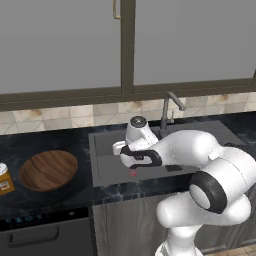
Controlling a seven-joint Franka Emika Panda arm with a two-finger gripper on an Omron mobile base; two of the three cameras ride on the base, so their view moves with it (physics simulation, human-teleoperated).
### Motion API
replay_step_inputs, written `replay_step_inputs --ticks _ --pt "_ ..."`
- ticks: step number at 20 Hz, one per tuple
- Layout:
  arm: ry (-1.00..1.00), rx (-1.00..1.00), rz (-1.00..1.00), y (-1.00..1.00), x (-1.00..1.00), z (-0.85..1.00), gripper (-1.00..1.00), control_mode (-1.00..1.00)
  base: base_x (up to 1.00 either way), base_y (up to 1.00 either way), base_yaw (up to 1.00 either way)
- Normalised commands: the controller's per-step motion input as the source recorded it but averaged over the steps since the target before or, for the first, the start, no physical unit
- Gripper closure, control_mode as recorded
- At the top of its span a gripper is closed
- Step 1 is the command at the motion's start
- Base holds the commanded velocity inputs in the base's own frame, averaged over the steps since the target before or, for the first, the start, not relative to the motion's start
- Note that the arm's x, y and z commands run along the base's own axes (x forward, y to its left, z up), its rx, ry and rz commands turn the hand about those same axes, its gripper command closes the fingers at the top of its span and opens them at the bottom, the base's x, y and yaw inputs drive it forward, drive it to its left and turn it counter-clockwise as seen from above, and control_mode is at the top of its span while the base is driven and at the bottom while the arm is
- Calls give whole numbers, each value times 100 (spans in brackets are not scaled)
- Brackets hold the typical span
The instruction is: Pick the potato from the sink and place it in the bowl. Then pick the bowl and place it in the microwave. Then close the microwave door and press the start button.
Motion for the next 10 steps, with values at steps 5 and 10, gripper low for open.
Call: replay_step_inputs --ticks 5,10 --pt "-8 4 5 3 -73 100 100 -100 0 0 0" --pt "-2 2 22 62 -60 100 100 -100 0 0 0"
